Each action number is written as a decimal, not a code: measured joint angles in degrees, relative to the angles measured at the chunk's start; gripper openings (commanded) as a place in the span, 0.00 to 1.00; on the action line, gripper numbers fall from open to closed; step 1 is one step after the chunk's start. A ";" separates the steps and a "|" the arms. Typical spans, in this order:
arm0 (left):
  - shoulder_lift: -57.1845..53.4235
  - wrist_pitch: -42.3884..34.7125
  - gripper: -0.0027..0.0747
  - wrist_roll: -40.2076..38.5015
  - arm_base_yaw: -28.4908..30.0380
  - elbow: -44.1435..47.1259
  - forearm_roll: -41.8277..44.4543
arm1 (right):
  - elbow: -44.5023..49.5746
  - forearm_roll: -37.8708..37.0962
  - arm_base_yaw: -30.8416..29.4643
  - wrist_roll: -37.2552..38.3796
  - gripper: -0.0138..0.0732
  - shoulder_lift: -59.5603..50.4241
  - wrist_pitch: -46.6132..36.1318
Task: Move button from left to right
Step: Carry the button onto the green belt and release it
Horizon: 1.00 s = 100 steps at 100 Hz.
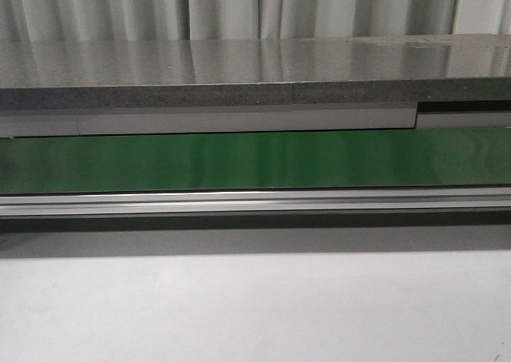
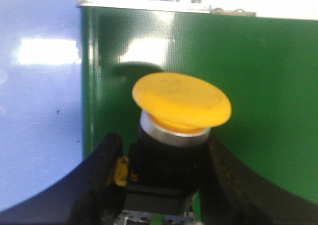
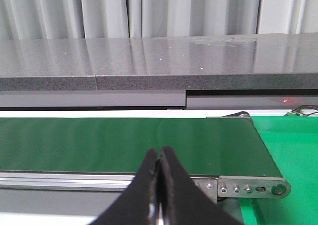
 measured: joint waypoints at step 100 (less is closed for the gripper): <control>-2.54 -1.67 0.68 0.13 -1.32 1.69 0.90 | 0.00 0.00 0.00 0.00 0.08 0.00 0.00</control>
